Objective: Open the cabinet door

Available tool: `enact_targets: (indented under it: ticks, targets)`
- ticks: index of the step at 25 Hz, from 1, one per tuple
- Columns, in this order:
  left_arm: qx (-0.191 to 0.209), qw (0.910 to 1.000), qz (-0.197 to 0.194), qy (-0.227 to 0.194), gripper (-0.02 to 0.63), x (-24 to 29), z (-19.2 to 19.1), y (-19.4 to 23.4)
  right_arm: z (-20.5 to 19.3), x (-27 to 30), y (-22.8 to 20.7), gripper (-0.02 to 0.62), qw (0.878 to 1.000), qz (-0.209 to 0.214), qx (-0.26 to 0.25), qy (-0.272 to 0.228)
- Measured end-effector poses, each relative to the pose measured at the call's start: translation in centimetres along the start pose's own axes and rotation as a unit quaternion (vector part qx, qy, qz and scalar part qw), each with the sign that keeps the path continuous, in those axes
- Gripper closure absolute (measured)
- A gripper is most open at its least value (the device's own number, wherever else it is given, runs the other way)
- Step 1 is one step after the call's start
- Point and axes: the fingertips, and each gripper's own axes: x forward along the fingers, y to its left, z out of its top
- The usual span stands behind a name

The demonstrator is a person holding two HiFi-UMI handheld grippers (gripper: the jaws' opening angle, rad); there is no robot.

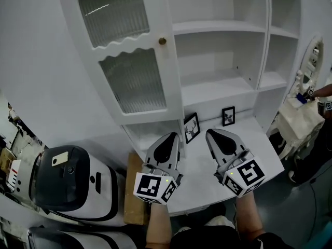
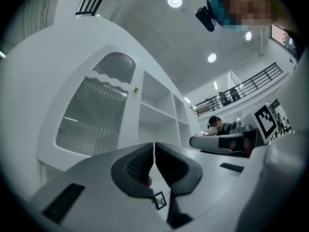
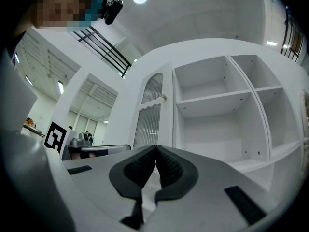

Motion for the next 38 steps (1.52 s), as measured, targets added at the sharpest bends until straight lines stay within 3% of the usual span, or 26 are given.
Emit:
enact_targets:
  ticks: [10,24,31,38]
  targets:
    - [0.039,0.9992,0.002,-0.010,0.580,3.3,1.9,1.5,1.6,2.3,-2.6,0.578,1.000,0.002,-0.001,-0.019]
    - [0.112,0.9920,0.006,-0.059,0.578,6.5,7.9,3.2,3.8,3.3,-3.5,0.578,0.999,0.002,-0.018,-0.039]
    - [0.152,0.9852,0.017,-0.077,0.520,8.2,11.1,3.9,4.5,3.5,-3.6,0.578,0.999,0.004,-0.022,-0.045]
    - [0.181,0.9788,0.024,-0.093,0.502,10.2,13.3,4.1,4.8,3.0,-4.1,0.578,0.999,0.000,-0.023,-0.047]
